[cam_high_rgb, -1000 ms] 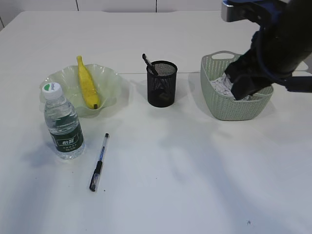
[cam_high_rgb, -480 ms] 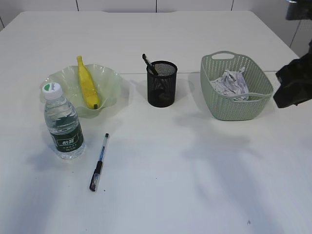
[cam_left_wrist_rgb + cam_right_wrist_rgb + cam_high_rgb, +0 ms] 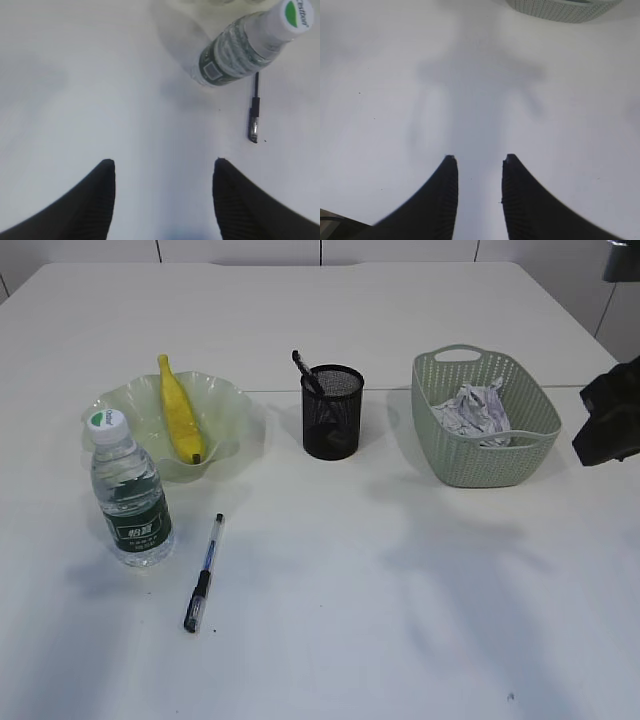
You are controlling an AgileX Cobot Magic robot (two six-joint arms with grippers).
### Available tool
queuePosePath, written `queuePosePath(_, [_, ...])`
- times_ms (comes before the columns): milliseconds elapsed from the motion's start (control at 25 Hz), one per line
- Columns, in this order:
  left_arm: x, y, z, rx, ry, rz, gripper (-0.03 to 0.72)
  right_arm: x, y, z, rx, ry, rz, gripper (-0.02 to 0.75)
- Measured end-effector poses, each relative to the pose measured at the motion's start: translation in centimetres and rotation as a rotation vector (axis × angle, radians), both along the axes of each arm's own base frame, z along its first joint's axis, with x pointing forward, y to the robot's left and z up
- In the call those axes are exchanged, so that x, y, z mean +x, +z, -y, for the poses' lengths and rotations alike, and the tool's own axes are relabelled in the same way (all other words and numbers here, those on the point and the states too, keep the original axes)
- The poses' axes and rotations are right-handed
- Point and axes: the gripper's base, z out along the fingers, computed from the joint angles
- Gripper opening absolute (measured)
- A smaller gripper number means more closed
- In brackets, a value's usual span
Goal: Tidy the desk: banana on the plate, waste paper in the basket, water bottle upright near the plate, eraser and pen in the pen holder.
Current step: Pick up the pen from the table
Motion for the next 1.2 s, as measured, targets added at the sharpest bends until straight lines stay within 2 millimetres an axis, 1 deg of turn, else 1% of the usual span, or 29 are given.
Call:
queuePosePath(80, [-0.4,0.3,0.8,0.0,-0.043,0.01,0.431,0.0,0.0,0.0,0.0,0.0,0.0,0.236])
queuePosePath(240, [-1.3,0.7,3.4,-0.012,-0.162,0.019,0.431,0.0,0.0,0.0,-0.001,0.002,0.0,0.235])
queuePosePath(480, [-2.1,0.8,6.9,-0.042,-0.229,0.026,0.407,0.0,0.0,0.2,-0.028,0.005,0.002,0.236])
queuePosePath(640, [-2.5,0.2,9.4,-0.043,-0.272,0.004,0.4,0.0,0.0,0.3,-0.036,0.006,0.002,0.236])
queuePosePath(760, [-2.3,-0.9,11.6,-0.031,-0.324,-0.036,0.4,0.0,0.0,0.3,-0.038,0.006,0.003,0.236])
queuePosePath(840, [-2.1,-2.0,13.5,-0.019,-0.372,-0.063,0.4,0.0,0.0,0.3,-0.037,0.005,0.007,0.236])
queuePosePath(960, [-1.2,-4.6,16.3,0.023,-0.411,-0.11,0.398,0.0,0.0,0.3,-0.04,0.007,0.012,0.236])
queuePosePath(1080, [0.1,-7.3,18.0,0.069,-0.389,-0.142,0.398,0.1,0.0,0.3,-0.04,0.008,0.014,0.236])
queuePosePath(1200, [1.5,-9.8,19.0,0.102,-0.347,-0.154,0.398,0.1,0.0,0.3,-0.04,0.008,0.014,0.236])
